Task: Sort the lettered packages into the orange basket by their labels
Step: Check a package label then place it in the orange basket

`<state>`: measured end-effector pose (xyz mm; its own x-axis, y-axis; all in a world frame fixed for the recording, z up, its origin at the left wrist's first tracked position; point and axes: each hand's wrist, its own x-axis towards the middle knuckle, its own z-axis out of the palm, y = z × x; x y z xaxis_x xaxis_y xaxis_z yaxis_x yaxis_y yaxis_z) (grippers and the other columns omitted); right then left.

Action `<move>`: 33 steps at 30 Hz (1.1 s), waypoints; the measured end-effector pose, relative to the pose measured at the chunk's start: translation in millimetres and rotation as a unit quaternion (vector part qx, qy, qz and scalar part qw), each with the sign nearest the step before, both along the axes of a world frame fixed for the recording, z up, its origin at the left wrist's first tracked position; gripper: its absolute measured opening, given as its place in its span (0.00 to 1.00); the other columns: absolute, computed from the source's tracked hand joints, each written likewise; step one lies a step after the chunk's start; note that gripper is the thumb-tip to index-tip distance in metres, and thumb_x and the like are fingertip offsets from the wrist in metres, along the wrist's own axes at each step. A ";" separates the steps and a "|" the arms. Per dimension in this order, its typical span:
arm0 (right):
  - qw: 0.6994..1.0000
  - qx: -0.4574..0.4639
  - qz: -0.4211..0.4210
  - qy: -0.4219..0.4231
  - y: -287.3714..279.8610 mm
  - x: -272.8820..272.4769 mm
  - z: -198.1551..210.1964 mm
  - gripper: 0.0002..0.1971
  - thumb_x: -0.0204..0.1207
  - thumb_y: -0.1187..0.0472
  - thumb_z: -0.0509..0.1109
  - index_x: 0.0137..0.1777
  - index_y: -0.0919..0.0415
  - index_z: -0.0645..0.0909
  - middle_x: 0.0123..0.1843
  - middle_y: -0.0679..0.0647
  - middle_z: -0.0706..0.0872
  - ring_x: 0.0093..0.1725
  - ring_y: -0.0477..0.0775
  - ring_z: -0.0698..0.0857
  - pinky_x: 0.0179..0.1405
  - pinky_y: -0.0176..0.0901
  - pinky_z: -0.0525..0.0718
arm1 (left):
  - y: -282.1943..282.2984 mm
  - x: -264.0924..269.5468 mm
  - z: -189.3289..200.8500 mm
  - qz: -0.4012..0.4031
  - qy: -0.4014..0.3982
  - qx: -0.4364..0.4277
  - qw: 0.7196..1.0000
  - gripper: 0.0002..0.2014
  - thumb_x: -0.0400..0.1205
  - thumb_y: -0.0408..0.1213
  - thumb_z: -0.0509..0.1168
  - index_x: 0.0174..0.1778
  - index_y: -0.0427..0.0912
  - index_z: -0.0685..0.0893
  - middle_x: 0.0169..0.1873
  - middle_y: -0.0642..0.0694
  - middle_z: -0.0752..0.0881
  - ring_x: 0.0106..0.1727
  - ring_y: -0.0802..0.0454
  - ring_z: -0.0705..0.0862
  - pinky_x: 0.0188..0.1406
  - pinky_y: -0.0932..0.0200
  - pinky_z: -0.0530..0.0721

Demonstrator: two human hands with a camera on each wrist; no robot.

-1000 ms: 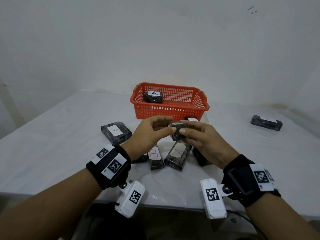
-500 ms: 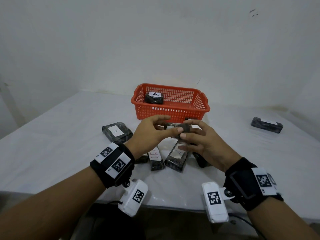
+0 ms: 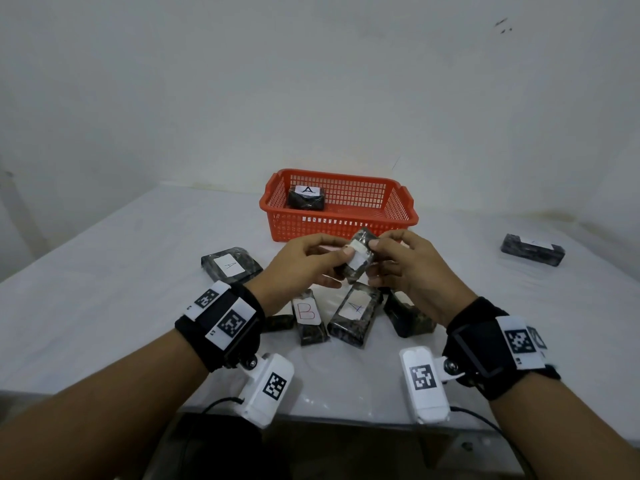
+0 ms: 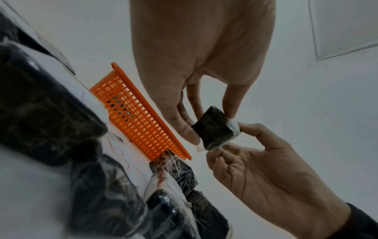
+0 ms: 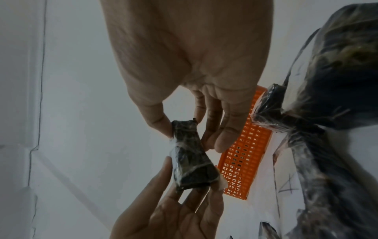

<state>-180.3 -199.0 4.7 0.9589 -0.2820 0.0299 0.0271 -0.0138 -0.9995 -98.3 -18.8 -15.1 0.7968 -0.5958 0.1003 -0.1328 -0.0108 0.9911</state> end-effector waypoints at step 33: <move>0.996 0.037 0.070 -0.051 -47.9 61.8 29.1 0.12 0.80 0.80 0.68 0.61 0.72 0.85 0.57 0.66 0.92 0.57 0.62 0.93 0.60 0.49 0.92 | -42.3 62.3 30.7 0.061 0.019 -0.061 0.996 0.13 0.86 0.32 0.71 0.67 0.38 0.85 0.62 0.37 0.90 0.61 0.41 0.92 0.62 0.43 0.92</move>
<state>-118.6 -246.9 33.9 0.9819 -0.1513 0.1141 0.1259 0.0707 -0.9895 -36.1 -61.1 15.6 0.8672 -0.4795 0.1344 -0.0997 0.0973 0.9903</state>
